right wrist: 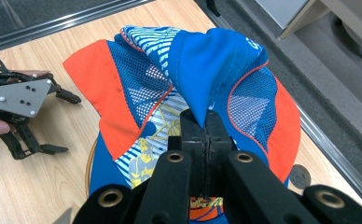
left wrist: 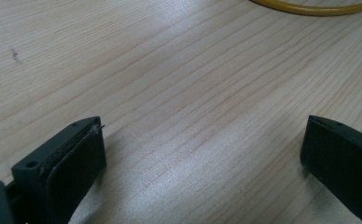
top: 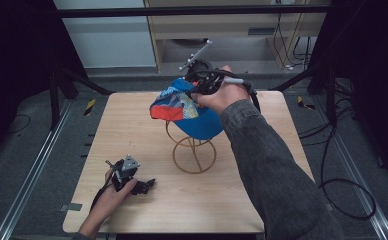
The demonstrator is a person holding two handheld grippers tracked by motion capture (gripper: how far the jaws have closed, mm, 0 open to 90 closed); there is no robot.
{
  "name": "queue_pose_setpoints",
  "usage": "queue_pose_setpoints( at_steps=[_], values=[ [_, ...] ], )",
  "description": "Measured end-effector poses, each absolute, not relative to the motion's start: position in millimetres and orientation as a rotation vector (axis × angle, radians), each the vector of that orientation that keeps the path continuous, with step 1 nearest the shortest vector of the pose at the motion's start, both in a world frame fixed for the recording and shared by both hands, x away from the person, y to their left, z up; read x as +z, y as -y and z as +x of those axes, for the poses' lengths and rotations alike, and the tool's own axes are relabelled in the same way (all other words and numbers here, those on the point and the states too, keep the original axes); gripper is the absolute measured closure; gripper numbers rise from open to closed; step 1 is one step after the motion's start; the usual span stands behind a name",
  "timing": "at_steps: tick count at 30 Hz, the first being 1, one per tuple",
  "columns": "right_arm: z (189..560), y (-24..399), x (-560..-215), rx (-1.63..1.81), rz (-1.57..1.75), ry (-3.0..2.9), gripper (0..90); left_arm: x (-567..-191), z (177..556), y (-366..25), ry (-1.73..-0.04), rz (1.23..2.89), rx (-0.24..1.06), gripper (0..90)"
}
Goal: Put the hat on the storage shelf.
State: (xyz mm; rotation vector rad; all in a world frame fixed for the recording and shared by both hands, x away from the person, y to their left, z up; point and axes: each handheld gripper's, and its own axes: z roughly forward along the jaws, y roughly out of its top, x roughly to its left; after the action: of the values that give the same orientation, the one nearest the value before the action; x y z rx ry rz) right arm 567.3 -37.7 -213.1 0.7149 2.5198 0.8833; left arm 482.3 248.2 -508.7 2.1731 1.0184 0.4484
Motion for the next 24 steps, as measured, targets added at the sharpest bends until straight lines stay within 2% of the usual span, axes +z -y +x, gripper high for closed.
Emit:
queue_pose_setpoints(
  at_steps=[24],
  values=[
    [572.5, 29.0, -227.9, 0.86, 0.724, -2.573, 87.7, -508.7, 482.2, -248.2, -1.019, 2.172, 0.449, 0.0]
  ],
)
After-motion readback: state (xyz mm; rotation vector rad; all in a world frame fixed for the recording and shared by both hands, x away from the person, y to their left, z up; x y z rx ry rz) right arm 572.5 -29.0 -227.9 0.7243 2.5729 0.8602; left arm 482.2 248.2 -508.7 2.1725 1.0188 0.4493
